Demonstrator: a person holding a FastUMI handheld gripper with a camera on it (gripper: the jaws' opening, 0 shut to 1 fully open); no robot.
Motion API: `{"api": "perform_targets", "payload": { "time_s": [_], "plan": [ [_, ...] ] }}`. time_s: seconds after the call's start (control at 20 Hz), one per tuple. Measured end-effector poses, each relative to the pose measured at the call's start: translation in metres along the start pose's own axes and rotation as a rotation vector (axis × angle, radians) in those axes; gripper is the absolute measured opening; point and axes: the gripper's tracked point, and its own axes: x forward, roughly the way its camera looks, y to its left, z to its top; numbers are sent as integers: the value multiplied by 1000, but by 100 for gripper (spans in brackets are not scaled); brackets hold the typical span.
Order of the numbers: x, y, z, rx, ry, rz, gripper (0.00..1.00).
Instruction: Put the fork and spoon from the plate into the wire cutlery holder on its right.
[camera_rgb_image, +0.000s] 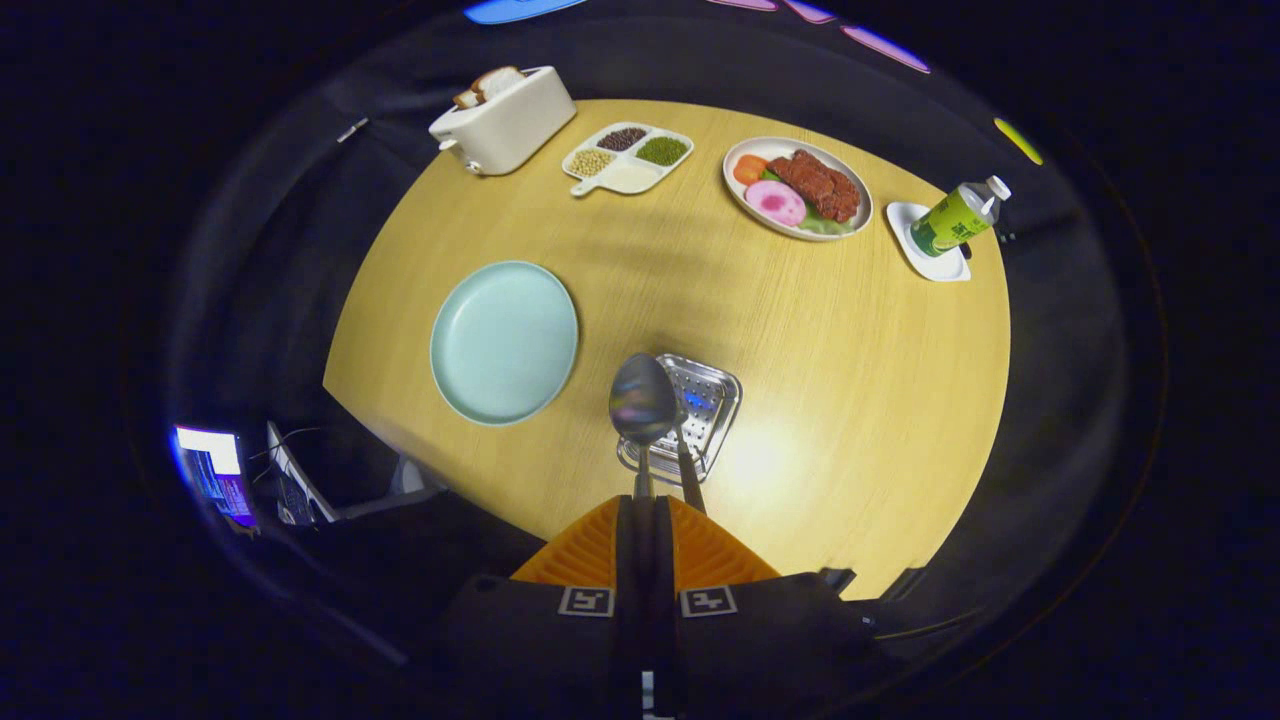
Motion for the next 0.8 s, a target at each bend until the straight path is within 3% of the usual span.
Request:
{"api": "perform_targets", "payload": {
  "time_s": [0.4, 0.8],
  "plan": [
    [37, -24, -10, -68, 253, -64, 9],
    [65, -17, 11, -27, 347, -76, 13]
  ]
}}
